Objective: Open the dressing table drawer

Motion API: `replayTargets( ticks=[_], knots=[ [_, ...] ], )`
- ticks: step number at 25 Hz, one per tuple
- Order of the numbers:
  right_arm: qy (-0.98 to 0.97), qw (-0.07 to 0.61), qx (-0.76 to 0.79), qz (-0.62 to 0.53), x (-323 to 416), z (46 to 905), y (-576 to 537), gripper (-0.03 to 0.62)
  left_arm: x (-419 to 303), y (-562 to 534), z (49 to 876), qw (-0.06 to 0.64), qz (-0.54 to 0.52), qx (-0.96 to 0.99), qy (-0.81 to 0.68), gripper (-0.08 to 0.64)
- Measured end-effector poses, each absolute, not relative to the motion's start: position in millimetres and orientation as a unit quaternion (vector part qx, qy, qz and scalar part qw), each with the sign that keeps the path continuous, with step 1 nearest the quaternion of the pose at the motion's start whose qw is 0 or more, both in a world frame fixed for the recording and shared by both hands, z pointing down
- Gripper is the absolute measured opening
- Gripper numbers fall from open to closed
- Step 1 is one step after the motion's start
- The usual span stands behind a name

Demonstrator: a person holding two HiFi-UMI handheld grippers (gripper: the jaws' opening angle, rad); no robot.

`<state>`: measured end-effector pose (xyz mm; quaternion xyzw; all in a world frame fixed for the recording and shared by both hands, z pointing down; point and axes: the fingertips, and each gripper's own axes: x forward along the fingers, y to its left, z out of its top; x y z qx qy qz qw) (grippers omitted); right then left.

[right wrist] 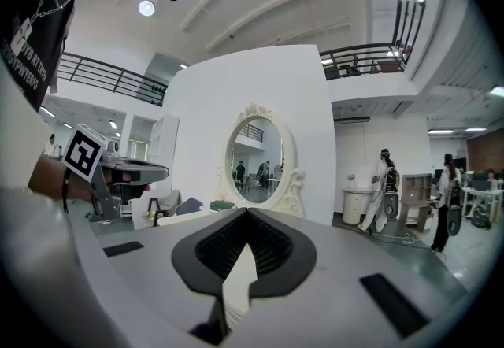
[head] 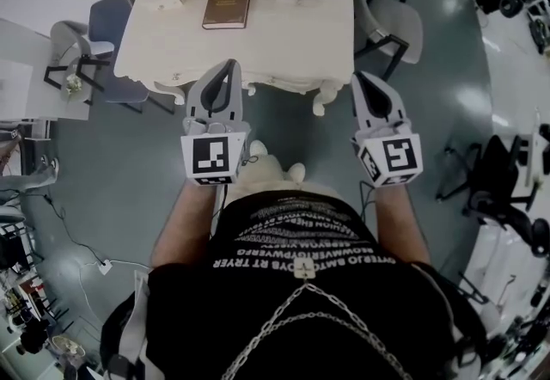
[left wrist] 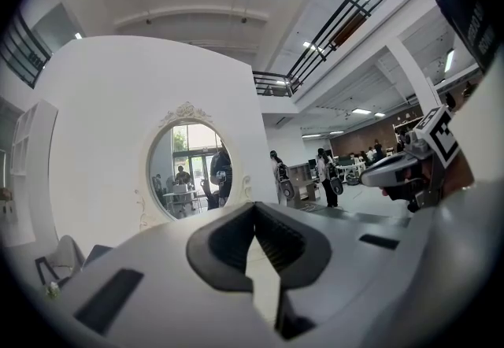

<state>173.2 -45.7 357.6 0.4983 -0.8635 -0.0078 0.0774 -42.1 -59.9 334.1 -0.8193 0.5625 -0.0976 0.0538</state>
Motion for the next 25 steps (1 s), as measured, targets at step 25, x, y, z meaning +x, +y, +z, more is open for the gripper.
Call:
replayTargets(
  ticks=[25],
  knots=[
    [-0.852, 0.090, 0.515, 0.015, 154.9, 379.1, -163.2, 0.002, -52.0, -189.2, 354.3, 0.031, -0.108, -0.837, 0.536, 0.003]
  ],
)
